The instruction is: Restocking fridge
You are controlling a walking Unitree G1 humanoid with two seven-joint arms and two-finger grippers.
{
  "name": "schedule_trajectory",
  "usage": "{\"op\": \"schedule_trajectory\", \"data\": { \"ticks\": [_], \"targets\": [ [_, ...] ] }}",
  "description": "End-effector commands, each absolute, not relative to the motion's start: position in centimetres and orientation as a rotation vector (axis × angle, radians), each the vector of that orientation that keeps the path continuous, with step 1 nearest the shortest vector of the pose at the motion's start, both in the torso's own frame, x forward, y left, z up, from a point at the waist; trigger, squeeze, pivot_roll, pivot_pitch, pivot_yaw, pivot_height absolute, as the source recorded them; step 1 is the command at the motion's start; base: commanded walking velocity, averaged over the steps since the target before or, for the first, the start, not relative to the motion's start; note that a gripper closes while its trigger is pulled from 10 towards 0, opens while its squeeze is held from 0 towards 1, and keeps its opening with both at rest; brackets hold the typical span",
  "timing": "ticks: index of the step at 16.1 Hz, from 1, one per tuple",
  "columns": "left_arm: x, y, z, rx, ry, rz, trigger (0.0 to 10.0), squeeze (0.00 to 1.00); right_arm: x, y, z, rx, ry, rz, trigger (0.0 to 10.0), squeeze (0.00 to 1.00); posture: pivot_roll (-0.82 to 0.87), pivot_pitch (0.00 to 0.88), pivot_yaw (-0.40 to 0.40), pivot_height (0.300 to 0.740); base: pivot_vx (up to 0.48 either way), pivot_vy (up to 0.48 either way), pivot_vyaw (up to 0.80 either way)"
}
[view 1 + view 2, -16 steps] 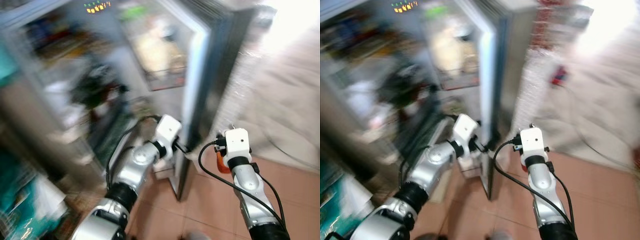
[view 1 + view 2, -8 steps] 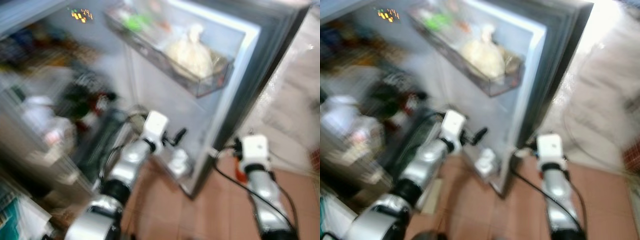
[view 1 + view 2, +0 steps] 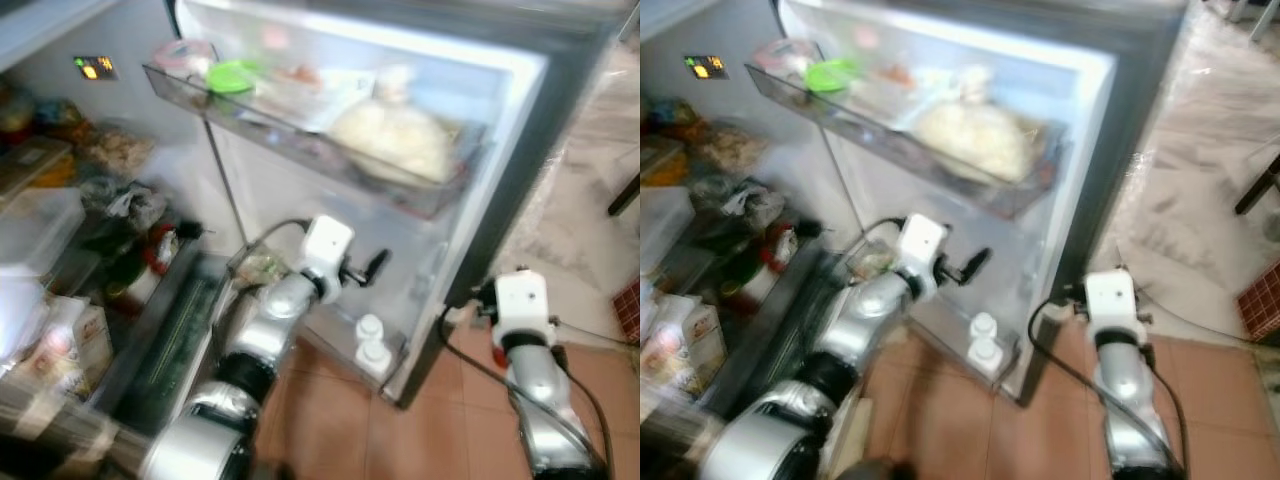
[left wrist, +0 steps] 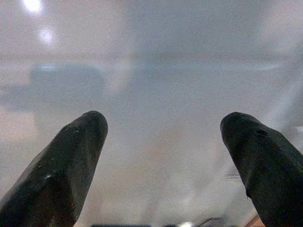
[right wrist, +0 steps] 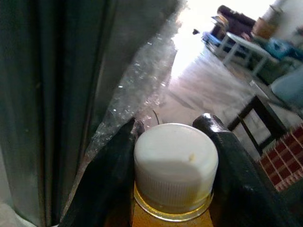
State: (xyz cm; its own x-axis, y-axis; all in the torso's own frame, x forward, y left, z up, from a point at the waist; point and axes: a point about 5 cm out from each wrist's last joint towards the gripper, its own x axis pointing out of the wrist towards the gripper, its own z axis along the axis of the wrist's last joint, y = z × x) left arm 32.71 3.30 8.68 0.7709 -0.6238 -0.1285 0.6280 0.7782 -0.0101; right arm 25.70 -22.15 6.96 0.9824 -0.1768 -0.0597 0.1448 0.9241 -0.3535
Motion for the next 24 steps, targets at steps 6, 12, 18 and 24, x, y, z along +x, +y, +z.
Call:
{"op": "schedule_trajectory", "data": {
  "ticks": [6, 12, 18, 24],
  "targets": [
    [32.8, 1.3, 9.5, 0.05, 0.103, -0.72, 10.0, 0.0, 24.5, -19.0, 7.8, -0.284, 0.07, 0.003, 10.0, 0.0, -0.01, 0.0, 0.035, 0.74, 0.391, 0.0, 0.0],
    [33.4, 1.2, 9.8, 0.077, 0.105, -0.69, 10.0, 0.0, 24.1, -16.8, 9.1, -0.2, 0.078, 0.31, 10.0, 0.0, -0.03, 0.0, 0.044, 0.74, 0.271, 0.0, 0.0],
    [34.3, 1.5, 10.4, 0.122, 0.09, -0.61, 10.0, 0.0, 24.4, -17.0, 9.4, -0.202, 0.105, 0.409, 10.0, 0.0, -0.04, 0.0, 0.048, 0.74, 0.0, 0.0, 0.0],
    [33.5, 5.2, 8.0, 0.115, 0.13, -0.482, 10.0, 0.0, 26.7, -13.1, 10.5, -0.142, 0.06, 0.687, 10.0, 0.0, 0.01, 0.0, 0.026, 0.74, 0.0, 0.0, 0.13]
  ]
}}
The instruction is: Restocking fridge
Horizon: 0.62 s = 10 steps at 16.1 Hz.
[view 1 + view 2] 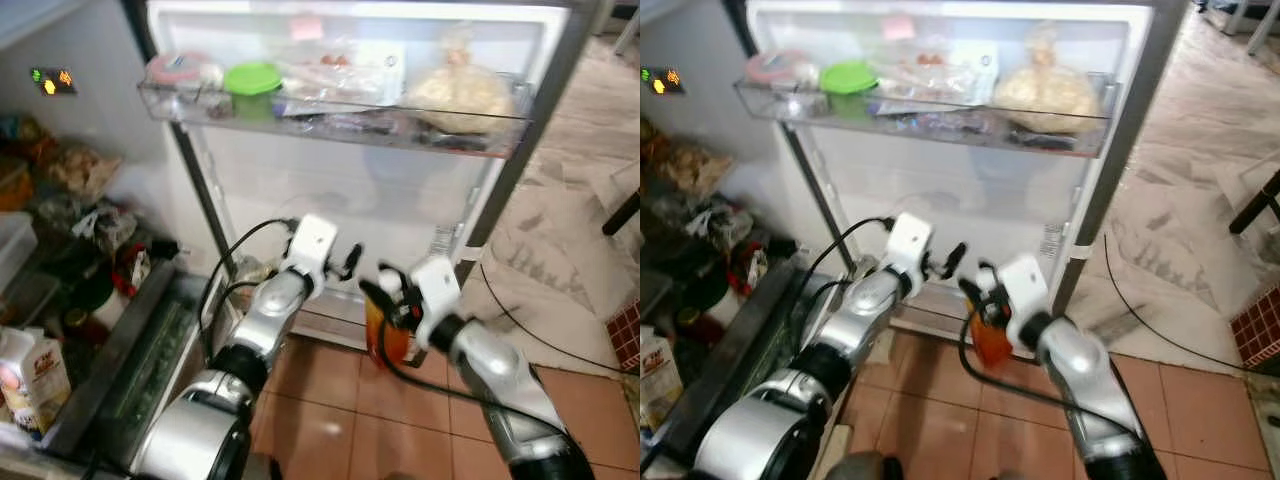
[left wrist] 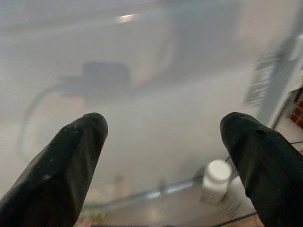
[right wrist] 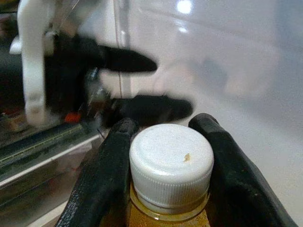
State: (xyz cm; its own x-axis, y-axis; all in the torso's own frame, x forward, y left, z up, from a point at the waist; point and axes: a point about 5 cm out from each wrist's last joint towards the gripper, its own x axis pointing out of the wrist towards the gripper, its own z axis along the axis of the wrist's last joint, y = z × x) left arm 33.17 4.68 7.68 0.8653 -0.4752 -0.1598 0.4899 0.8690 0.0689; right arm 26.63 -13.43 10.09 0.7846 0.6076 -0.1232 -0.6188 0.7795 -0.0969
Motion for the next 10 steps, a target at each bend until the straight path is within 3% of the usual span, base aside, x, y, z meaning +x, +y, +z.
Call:
{"op": "schedule_trajectory", "data": {
  "ticks": [1, 10],
  "targets": [
    [33.2, 6.4, 7.5, 0.112, 0.136, -0.44, 10.0, 0.0, 27.6, -12.6, 11.1, -0.155, 0.027, 0.703, 10.0, 0.0, 0.03, 0.0, 0.019, 0.74, 0.0, 0.0, 0.79],
    [31.2, 11.3, 7.1, 0.095, 0.108, -0.181, 10.0, 0.0, 30.3, -12.6, 12.1, -0.258, -0.077, 0.662, 10.0, 0.0, 0.06, 0.0, 0.005, 0.74, 0.0, 0.0, 0.77]
  ]
}}
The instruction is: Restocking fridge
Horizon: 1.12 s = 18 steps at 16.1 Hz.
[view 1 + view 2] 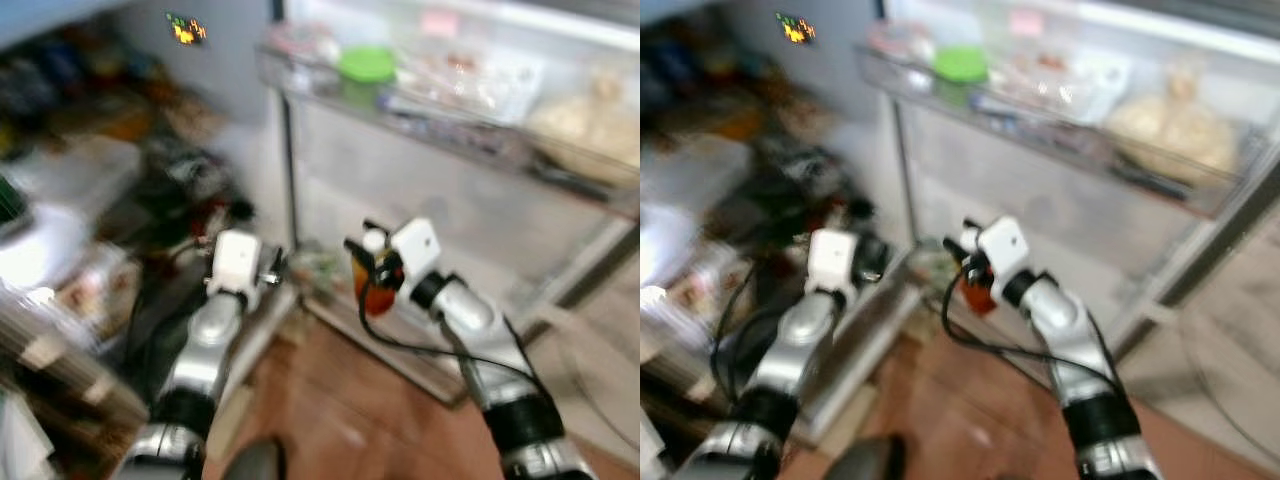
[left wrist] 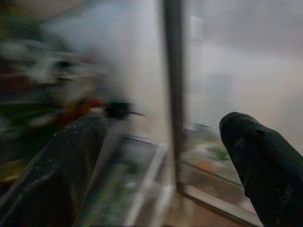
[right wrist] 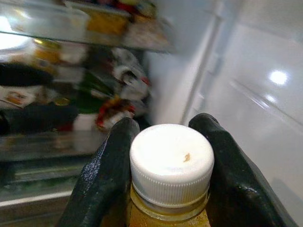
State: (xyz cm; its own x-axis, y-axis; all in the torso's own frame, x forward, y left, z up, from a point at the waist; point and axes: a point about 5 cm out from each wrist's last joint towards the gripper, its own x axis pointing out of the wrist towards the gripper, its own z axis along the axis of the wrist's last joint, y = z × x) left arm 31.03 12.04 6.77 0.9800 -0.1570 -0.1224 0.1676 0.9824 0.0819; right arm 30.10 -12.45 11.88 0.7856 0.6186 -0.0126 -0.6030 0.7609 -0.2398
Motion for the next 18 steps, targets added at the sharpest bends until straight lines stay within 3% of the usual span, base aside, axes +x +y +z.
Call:
{"op": "schedule_trajectory", "data": {
  "ticks": [1, 12, 18],
  "targets": [
    [30.7, 11.5, 7.0, 0.086, 0.109, -0.168, 10.0, 0.0, 30.4, -12.7, 12.1, -0.255, -0.08, 0.651, 10.0, 0.0, 0.07, 0.0, 0.006, 0.74, 0.0, 0.0, 0.77],
    [27.5, 12.3, 7.1, 0.05, 0.109, -0.076, 10.0, 0.0, 30.2, -11.4, 11.2, -0.234, -0.097, 0.654, 10.0, 0.0, 0.08, 0.0, -0.004, 0.74, 0.0, 0.0, 0.75],
    [27.1, 12.8, 7.5, 0.025, 0.102, -0.074, 10.0, 0.0, 29.4, -9.9, 10.7, -0.191, -0.114, 0.601, 10.0, 0.0, 0.09, 0.0, 0.012, 0.74, 0.088, 0.0, 0.22]
  ]
}}
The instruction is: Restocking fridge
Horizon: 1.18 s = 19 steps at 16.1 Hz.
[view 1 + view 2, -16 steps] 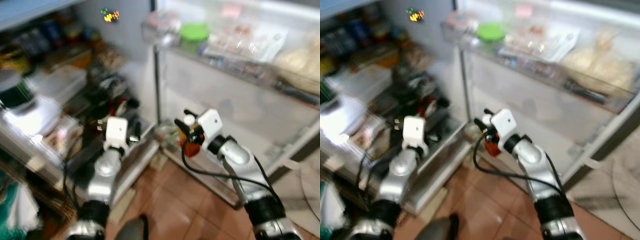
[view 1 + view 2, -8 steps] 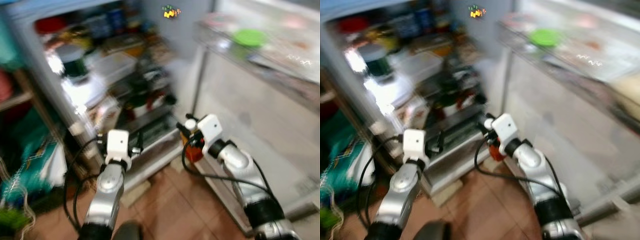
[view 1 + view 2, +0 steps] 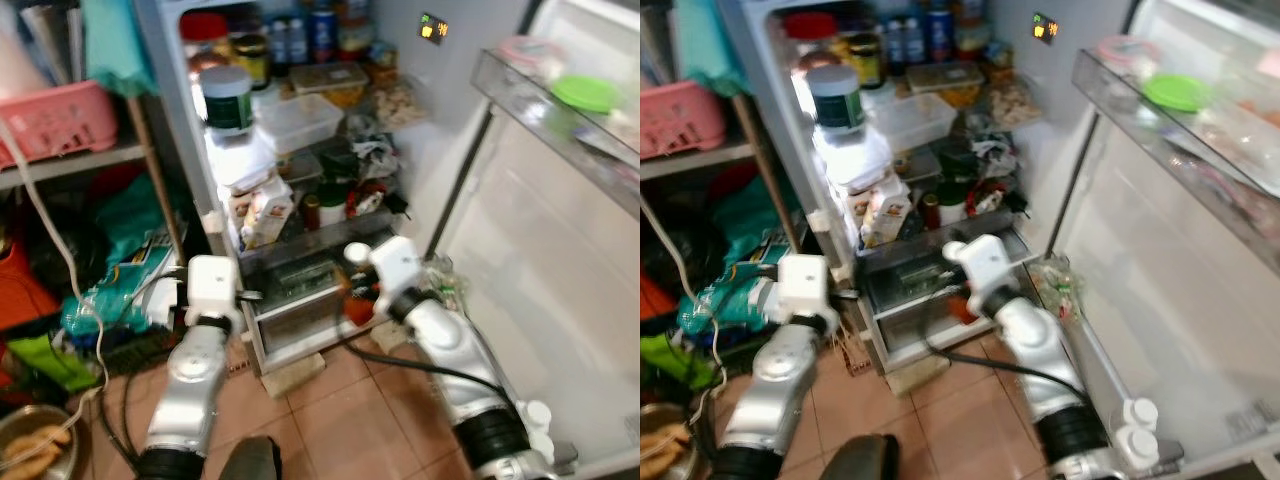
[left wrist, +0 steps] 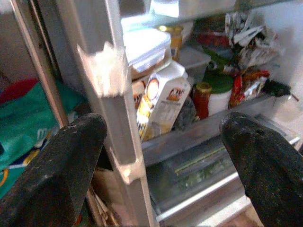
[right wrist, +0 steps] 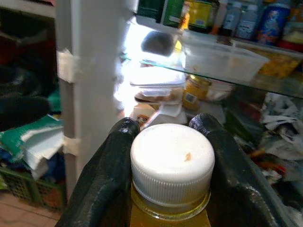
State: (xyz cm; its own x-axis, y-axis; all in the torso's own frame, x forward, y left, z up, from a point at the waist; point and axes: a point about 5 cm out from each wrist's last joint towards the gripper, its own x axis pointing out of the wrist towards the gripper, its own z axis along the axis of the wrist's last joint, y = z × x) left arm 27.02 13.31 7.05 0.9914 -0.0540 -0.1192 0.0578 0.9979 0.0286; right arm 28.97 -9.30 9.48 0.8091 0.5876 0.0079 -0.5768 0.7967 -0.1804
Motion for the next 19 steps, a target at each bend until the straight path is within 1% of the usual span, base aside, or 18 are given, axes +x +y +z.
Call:
{"op": "schedule_trajectory", "data": {
  "ticks": [1, 5, 7, 10, 13, 16, 17, 19],
  "targets": [
    [27.1, 12.8, 7.6, 0.024, 0.103, -0.073, 10.0, 0.0, 29.4, -9.8, 10.7, -0.19, -0.119, 0.596, 10.0, 0.0, 0.09, 0.0, 0.013, 0.74, 0.322, 0.0, 0.0],
    [27.1, 12.7, 7.8, 0.022, 0.102, -0.083, 10.0, 0.0, 30.0, -10.2, 11.3, -0.192, -0.154, 0.504, 10.0, 0.0, 0.09, 0.0, 0.018, 0.74, 0.36, 0.0, 0.0],
    [27.1, 12.7, 7.8, 0.022, 0.104, -0.082, 10.0, 0.0, 30.0, -10.2, 11.4, -0.19, -0.156, 0.498, 10.0, 0.0, 0.1, 0.0, 0.02, 0.74, 0.349, 0.0, 0.0],
    [27.0, 12.8, 7.3, 0.047, 0.134, -0.075, 10.0, 0.0, 30.2, -10.0, 11.8, -0.191, -0.181, 0.47, 10.0, 0.0, 0.1, 0.0, 0.021, 0.74, 0.0, 0.0, 0.0],
    [27.0, 12.7, 7.2, 0.054, 0.137, -0.092, 10.0, 0.0, 30.4, -10.7, 11.6, -0.254, -0.185, 0.421, 10.0, 0.0, 0.1, 0.0, 0.02, 0.74, 0.0, 0.0, 0.0],
    [27.0, 12.5, 7.1, 0.064, 0.162, -0.097, 10.0, 0.0, 31.2, -12.3, 10.1, -0.367, -0.09, 0.316, 10.0, 0.0, 0.1, 0.0, 0.017, 0.74, 0.0, 0.0, 0.0],
    [27.0, 12.5, 7.1, 0.064, 0.163, -0.098, 10.0, 0.0, 31.2, -12.4, 9.8, -0.374, -0.074, 0.308, 10.0, 0.0, 0.1, 0.0, 0.016, 0.74, 0.0, 0.0, 0.0],
    [26.9, 12.4, 7.1, 0.063, 0.169, -0.094, 10.0, 0.0, 31.1, -12.6, 8.1, -0.348, 0.022, 0.293, 10.0, 0.0, 0.1, 0.0, 0.01, 0.74, 0.0, 0.0, 0.0]
  ]
}}
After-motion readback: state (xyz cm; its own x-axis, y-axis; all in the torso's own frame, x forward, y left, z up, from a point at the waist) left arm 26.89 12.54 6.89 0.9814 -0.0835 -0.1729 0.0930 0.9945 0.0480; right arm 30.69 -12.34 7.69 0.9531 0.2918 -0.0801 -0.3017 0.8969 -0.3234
